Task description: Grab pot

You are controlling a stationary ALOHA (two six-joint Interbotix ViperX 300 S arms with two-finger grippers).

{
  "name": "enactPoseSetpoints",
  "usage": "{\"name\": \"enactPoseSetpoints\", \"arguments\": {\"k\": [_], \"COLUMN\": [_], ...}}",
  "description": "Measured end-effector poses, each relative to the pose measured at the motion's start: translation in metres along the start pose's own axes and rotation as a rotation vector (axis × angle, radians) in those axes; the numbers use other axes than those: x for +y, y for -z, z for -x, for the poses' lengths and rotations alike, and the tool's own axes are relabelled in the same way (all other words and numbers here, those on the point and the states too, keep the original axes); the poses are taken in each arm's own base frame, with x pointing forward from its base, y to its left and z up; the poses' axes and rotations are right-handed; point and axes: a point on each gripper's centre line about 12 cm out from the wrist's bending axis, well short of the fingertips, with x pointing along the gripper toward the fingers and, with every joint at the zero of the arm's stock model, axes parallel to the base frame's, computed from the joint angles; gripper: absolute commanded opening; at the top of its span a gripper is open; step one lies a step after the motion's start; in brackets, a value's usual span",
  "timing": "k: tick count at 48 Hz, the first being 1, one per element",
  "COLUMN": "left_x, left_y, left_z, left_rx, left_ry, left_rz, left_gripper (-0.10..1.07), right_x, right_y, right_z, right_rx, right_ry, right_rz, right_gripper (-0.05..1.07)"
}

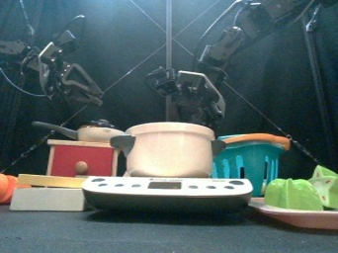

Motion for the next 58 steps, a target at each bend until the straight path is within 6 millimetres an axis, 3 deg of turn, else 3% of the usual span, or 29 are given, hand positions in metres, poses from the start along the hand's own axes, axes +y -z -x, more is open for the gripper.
{"name": "enactPoseSetpoints", "arguments": {"k": [9,15,58], "left_x": [0.0001,0.0000,0.0005], "left_y": [0.0004,0.0000,0.0012], "left_z": [0.0001,0.0000,0.0002], "left_rx": [0.000,0.000,0.003], "left_ry": [-0.001,0.000,-0.002], "left_rz": [0.003,0.000,0.000], "left_gripper": [0.77,0.77,0.77], "right_x": [0.0001,-0.0001,0.0079], "right_y": [0.0002,0.0007,-0.0075], "right_z": [-0.0006,-0.0012,0.0060], "right_rx": [0.001,0.004,0.007], "right_ry": [-0.001,0.001,-0.039], "right_rz": [-0.001,-0.001,-0.076], "right_gripper": [0.60,0.53,0.52]}}
